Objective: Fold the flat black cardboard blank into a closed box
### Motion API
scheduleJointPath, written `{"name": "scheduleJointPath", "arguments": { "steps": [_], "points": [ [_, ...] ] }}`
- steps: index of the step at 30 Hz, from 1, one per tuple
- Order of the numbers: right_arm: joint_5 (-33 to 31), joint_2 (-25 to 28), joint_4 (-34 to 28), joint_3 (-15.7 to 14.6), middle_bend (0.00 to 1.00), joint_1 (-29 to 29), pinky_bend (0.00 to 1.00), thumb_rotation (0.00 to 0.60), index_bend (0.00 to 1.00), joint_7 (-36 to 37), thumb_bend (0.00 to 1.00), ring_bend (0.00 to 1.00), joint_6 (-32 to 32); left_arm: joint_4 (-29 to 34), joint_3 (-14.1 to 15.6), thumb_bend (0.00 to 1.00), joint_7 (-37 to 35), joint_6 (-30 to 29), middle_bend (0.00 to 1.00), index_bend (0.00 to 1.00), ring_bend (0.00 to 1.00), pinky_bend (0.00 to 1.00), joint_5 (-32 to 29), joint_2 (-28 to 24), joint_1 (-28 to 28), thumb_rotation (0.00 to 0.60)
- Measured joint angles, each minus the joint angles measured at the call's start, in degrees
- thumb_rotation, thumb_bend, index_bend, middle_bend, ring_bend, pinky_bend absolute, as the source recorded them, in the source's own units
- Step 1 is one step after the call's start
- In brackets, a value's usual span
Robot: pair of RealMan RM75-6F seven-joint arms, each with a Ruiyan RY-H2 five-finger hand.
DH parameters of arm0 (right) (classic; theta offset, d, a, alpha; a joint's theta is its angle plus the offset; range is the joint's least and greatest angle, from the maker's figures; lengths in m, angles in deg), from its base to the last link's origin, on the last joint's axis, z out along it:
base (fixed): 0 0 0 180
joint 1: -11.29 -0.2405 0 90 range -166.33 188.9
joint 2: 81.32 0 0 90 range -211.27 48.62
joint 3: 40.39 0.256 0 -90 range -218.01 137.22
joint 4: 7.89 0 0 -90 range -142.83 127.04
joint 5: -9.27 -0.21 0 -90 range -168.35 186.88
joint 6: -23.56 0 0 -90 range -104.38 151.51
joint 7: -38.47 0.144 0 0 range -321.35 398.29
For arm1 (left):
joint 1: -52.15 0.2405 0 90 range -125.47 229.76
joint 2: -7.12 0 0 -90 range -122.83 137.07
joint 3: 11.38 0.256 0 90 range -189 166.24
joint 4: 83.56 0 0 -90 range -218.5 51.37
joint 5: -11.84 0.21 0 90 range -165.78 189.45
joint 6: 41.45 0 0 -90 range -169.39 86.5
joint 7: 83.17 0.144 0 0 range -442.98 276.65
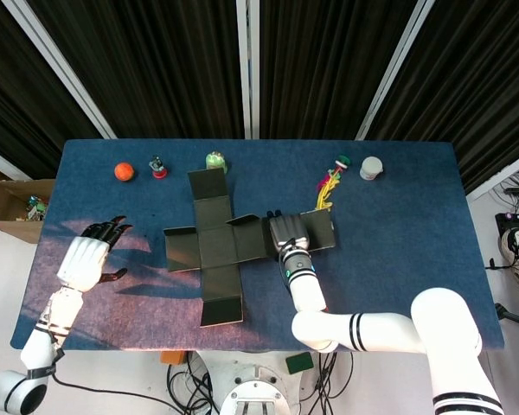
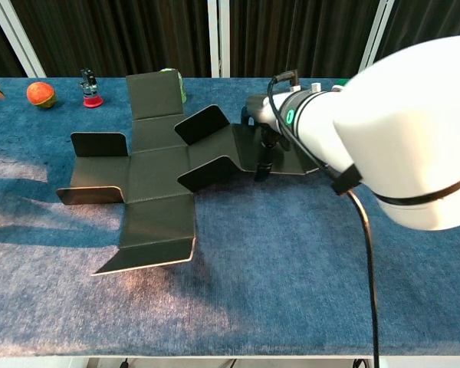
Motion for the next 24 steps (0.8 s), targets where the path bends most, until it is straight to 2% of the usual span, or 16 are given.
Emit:
{"name": "scheduleJointPath", "arguments": {
  "steps": [4,10,17,24],
  "points": [
    [5.3,0.6,-1.0,-2.5,0.30,1.3,0.99,0.600,0.45,1.2,0.30,0.69,-1.5,-5.2,-1.8,0.09,7.9,2.1,0.02,0.02,0.50,0.79,-3.9,5.7,-1.4,0.600],
    [10.8,-0.7,-0.6,-4.8,0.30,2.5,0.99,0.600,0.46,2.3,0.30,0.69,-3.4,-11.9,-4.3,0.03,14.7,5.0,0.00,0.00,0.50,0.81,-8.5,14.1,-4.4,0.600],
    [14.4,-2.5,1.5,-5.5,0.30,3.8,0.99,0.600,0.46,3.6,0.30,0.69,-3.5,-17.3,-5.7,0.03,14.9,5.3,0.00,0.00,0.50,0.81,-9.3,19.3,-6.6,0.600],
    [16.1,-3.0,2.5,-5.1,0.30,4.9,0.99,0.600,0.46,4.4,0.30,0.69,-2.1,-16.9,-5.8,0.03,7.9,6.7,0.00,0.00,0.50,0.81,-8.8,21.2,-8.0,0.600]
  ]
}}
